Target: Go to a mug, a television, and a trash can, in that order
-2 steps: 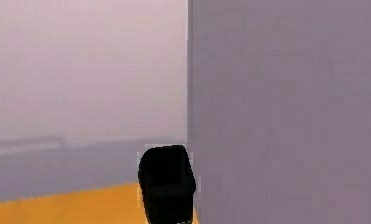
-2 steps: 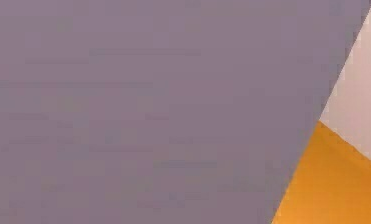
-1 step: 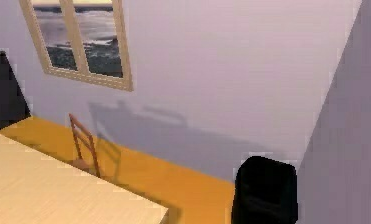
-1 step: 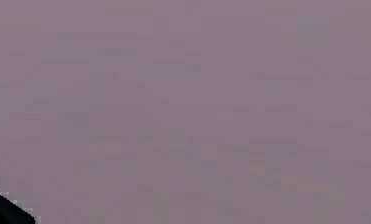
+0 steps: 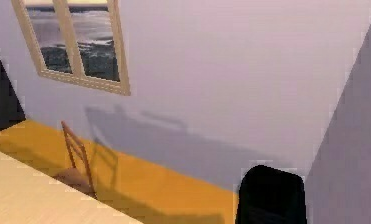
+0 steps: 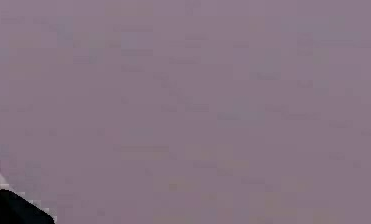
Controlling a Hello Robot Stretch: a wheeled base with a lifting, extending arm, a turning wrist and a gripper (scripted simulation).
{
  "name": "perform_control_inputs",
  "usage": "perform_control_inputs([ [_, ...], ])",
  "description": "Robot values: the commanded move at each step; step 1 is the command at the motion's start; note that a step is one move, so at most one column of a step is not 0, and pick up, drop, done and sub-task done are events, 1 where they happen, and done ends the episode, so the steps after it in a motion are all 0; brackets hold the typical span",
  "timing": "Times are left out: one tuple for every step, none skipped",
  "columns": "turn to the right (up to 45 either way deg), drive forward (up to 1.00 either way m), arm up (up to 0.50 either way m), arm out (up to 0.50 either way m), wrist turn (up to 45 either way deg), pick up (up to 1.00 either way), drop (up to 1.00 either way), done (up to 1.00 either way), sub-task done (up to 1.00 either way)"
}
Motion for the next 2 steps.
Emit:
perform_control_inputs([
  [30.0, 0.0, 0.0, 0.0, 0.0, 0.0, 0.0, 0.0, 0.0],
  [0.0, 0.0, 0.0, 0.0, 0.0, 0.0, 0.0, 1.0, 0.0],
])
